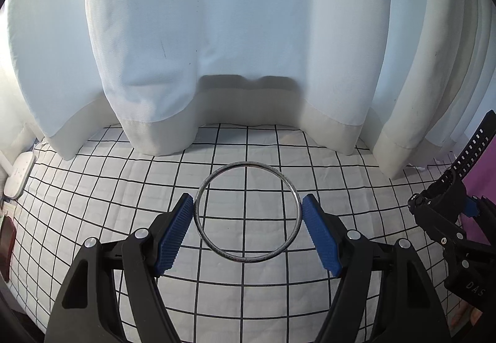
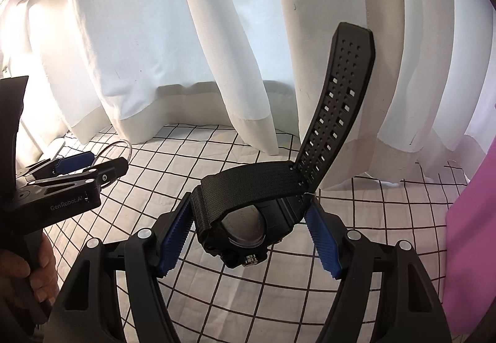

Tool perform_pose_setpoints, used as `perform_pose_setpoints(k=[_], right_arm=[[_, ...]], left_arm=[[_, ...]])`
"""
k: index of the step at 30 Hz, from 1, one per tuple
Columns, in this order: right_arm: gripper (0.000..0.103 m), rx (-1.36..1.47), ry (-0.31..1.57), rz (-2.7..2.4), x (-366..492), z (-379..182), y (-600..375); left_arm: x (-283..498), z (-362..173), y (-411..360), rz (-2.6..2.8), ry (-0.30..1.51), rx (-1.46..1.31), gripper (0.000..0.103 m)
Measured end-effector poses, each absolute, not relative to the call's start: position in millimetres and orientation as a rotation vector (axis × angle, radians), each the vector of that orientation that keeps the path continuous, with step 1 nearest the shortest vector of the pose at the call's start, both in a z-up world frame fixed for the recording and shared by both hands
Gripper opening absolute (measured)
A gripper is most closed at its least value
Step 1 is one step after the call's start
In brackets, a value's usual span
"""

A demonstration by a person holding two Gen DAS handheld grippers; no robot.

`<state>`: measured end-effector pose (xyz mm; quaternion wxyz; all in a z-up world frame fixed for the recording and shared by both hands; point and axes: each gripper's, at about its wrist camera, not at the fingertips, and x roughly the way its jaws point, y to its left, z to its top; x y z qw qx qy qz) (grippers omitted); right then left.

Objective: Organize jewelry
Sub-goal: 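Carry the silver bangle and black watch over the pink tub with both tools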

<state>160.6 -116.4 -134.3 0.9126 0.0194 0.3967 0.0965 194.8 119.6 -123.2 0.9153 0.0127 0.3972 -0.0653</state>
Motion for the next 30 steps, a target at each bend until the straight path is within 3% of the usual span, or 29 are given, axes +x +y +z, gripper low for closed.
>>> perform_pose_setpoints(k=[16, 30], right_arm=[[0.068, 0.051, 0.728, 0.132, 111.4, -51.9, -161.2], [0.068, 0.037, 0.672, 0.128, 71.6, -7.8, -246.3]], left_arm=[[162.4, -48.5, 80.4, -0.239, 0.725, 0.057, 0.070], [123.8, -1.1, -12.6, -0.294, 0.672, 0.043, 0.070]])
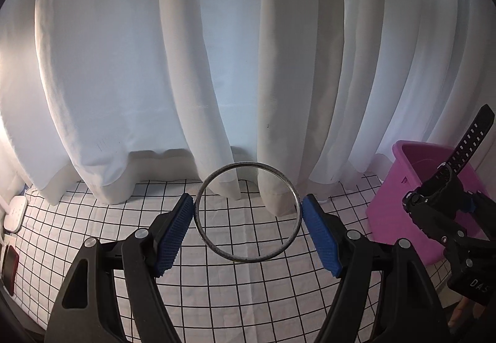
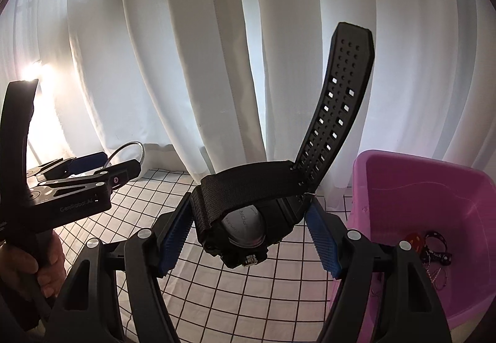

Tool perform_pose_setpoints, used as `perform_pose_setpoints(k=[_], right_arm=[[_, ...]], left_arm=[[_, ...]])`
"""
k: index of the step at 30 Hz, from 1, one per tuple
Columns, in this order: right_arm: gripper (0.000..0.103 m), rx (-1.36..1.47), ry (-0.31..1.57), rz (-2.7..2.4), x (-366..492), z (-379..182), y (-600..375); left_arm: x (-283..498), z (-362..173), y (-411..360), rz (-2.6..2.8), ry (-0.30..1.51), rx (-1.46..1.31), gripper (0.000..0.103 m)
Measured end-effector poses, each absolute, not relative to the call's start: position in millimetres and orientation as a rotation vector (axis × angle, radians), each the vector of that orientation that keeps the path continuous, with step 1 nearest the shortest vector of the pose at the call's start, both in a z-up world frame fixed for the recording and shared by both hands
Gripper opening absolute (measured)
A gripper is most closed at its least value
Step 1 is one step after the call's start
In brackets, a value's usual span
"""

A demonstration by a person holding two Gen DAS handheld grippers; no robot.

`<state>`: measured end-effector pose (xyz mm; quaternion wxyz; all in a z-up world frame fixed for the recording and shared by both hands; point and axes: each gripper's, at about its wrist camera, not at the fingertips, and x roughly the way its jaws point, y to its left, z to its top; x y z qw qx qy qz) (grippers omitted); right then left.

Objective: Organize jewelry
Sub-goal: 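Carry the silver bangle and black watch over the pink tub with both tools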

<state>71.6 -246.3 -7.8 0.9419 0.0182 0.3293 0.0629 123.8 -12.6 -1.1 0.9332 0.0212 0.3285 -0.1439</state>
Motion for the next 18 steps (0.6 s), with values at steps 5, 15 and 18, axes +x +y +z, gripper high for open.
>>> perform_pose_setpoints(k=[5, 15, 18], right_arm=[[0.068, 0.042, 0.657, 0.107, 63.6, 4.3, -289.1], [0.068, 0.057, 0.616, 0.033, 45.9, 16.3, -377.9], [0.068, 0.062, 0.616, 0.003, 40.3, 16.3, -406.8]], left_arm=[[114.4, 10.3, -54.0, -0.321, 0.658, 0.044, 0.070], [96.1, 27.9, -146.1, -0.381, 0.623, 0.057, 0.070], [92.5, 29.7, -175.3, -0.403, 0.621, 0.059, 0.070]])
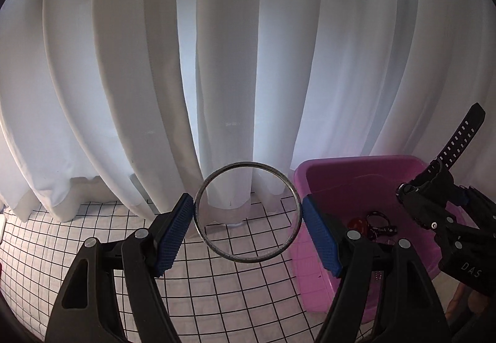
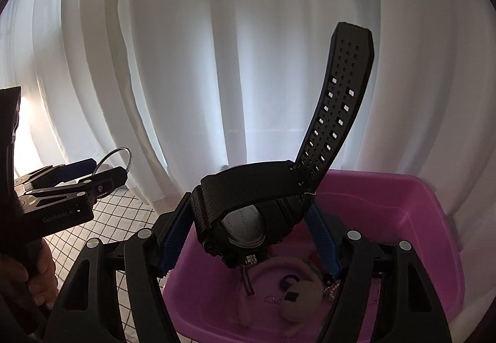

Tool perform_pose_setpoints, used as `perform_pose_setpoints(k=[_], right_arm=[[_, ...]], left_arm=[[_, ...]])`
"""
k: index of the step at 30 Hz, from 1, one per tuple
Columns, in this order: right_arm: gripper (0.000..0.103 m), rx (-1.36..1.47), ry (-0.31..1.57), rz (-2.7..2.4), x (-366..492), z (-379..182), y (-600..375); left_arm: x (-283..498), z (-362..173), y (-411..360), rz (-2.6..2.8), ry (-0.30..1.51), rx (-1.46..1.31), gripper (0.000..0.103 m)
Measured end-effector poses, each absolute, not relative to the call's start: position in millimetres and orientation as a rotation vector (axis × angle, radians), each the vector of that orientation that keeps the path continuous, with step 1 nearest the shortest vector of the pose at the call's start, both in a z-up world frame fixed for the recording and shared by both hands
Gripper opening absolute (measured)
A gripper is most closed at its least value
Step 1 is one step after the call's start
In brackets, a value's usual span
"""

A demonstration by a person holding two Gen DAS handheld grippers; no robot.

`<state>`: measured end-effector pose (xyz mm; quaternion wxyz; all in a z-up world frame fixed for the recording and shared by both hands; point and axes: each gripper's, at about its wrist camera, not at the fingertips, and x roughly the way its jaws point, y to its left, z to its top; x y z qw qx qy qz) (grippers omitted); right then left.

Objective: Organize jewelry
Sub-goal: 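Carry the silver bangle and black watch over the pink tub with both tools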

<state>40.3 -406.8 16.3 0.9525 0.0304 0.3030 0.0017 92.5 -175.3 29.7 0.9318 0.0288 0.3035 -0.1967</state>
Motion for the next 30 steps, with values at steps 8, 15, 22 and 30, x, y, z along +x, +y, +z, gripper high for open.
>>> perform_pose_setpoints(k=[8, 15, 22, 30], right_arm=[[0.068, 0.086, 0.625, -0.071, 32.5, 15.2, -484.2], [0.068, 0.098, 0.641, -0.105, 24.7, 9.8, -526.8], [0.068, 0.117, 0.675, -0.109, 28.8, 2.0, -552.8], [0.068, 0.154, 0.777, -0.096, 45.4, -17.9, -570.0]], left_arm=[[84.0, 27.1, -250.0, -0.458, 0.623, 0.082, 0.070], [84.1, 18.6, -301.9, -0.493, 0.651, 0.098, 0.070], [88.3, 6.9, -335.2, -0.493, 0.692, 0.108, 0.070], [101.2, -16.1, -354.1, -0.444, 0.790, 0.115, 0.070]])
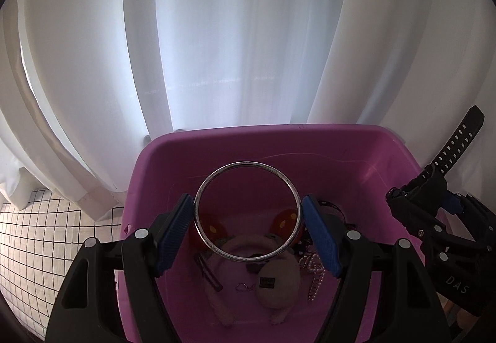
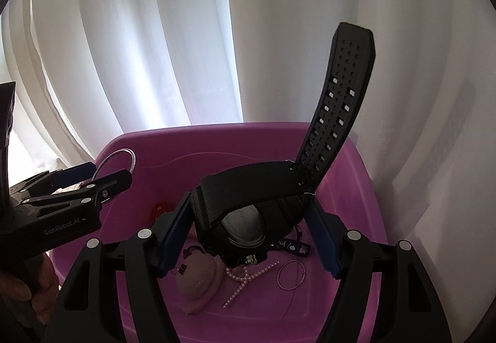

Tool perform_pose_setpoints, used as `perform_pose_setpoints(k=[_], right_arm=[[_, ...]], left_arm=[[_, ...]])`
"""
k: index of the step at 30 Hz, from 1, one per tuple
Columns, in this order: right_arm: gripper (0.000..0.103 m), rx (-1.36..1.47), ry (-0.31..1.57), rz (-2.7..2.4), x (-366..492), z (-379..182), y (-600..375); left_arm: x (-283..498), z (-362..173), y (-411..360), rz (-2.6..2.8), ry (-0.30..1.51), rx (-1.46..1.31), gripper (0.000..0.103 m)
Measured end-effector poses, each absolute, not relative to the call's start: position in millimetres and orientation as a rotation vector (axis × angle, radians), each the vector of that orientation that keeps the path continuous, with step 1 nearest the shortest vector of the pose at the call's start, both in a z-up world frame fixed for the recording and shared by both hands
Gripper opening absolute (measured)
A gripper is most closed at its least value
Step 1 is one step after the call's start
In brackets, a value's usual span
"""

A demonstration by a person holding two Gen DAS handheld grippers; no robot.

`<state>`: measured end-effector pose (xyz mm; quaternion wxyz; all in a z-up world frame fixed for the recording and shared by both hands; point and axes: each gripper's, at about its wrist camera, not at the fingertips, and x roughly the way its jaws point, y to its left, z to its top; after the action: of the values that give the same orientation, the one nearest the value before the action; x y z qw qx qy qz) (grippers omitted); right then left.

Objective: Organize jewelry
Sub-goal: 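Carry the silver bangle and black watch over the pink tub with both tools, then open both tools to drop the bangle and watch into the tub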

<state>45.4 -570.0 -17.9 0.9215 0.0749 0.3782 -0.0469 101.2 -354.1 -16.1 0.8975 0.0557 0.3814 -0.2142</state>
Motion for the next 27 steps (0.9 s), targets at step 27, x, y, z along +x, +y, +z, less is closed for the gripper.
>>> perform_pose_setpoints(k=[27], right_arm=[[0.071, 0.186, 0.953, -0.104, 86.2, -49.0, -569.8]], left_arm=[[113.4, -37.9, -350.7, -0.332, 0.927, 0.098, 0.092]])
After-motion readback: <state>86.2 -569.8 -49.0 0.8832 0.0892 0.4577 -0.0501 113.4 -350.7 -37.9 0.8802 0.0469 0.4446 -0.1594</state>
